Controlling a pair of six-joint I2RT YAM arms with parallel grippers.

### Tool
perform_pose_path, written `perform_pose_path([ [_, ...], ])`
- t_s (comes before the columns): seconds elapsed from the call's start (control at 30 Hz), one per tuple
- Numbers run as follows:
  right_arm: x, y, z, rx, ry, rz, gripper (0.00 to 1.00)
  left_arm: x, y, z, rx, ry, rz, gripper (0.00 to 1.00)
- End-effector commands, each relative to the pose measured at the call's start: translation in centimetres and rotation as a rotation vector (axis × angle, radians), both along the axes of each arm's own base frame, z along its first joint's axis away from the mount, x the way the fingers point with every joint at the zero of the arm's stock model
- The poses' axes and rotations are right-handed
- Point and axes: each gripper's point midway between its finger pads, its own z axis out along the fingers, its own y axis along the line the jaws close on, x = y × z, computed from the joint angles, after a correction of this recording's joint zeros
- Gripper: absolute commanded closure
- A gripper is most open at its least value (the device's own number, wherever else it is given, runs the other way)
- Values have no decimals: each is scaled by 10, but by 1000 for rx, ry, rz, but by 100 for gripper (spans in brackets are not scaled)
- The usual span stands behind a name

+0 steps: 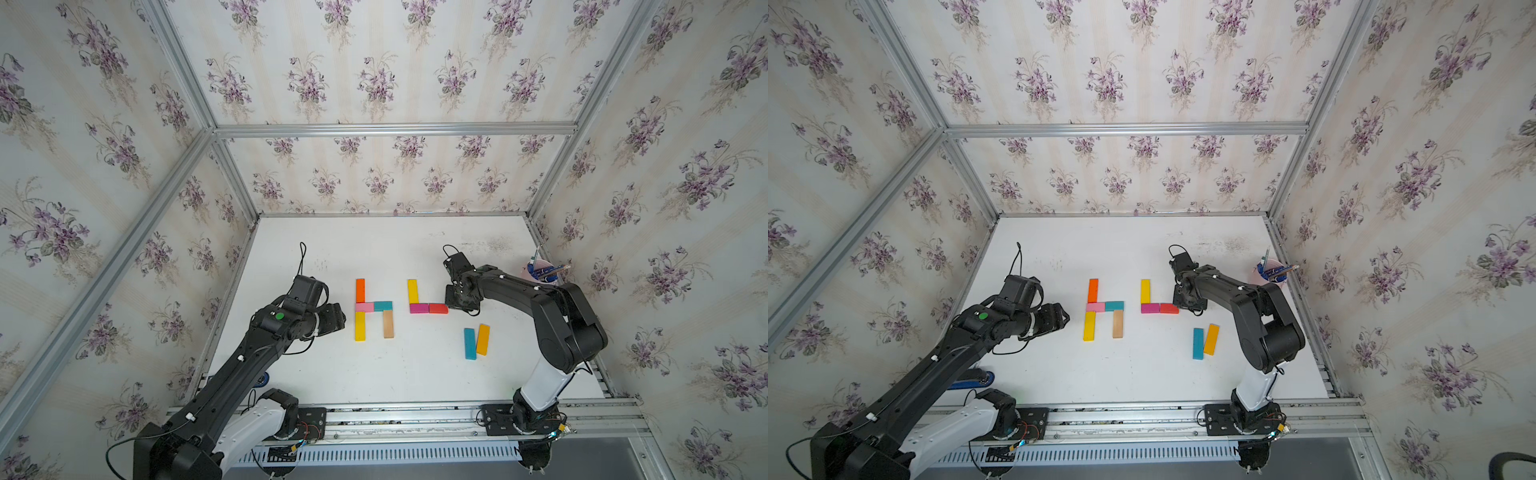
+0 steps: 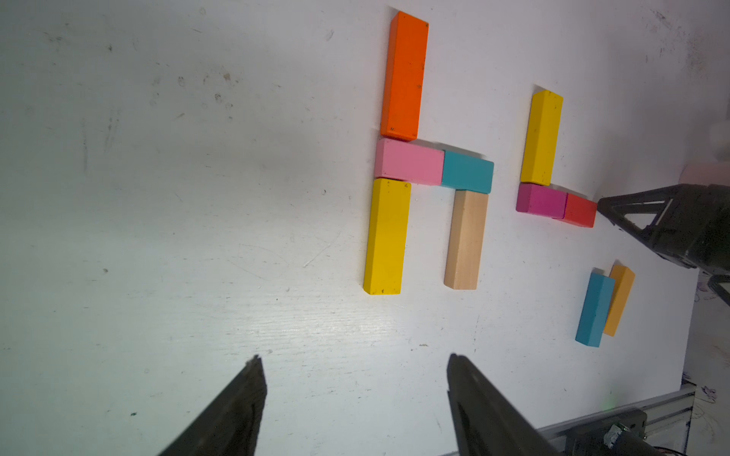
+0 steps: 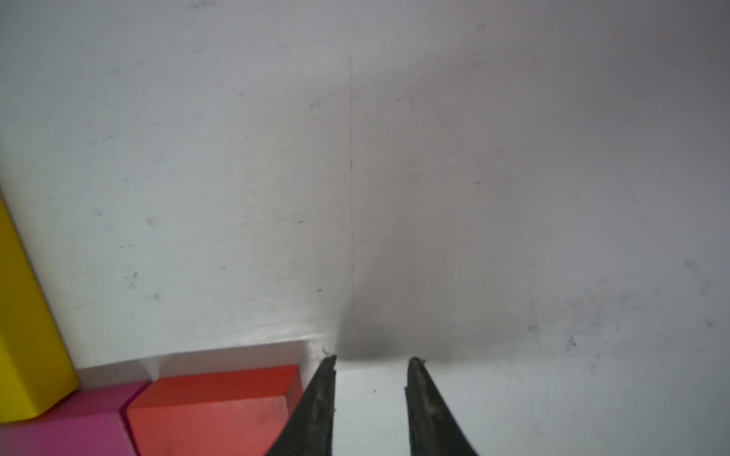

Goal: Assemble the letter h with building blocks
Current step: Assemble the building block at the center of the board.

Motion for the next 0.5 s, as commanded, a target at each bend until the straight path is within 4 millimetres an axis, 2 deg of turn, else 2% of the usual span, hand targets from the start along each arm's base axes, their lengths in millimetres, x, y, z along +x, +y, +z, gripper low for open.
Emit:
perform_pose_path([
  [0.0,3,6,-6,34,1,16,67,1,-1,-1,-6,-3,-1,25],
  [0.27,4,9,-11,48,14,28,67,2,-2,-1,-4,-2,-5,25],
  [0.47,5,12,-7,58,9,41,68,2,-1,-4,-4,3,-2,25],
])
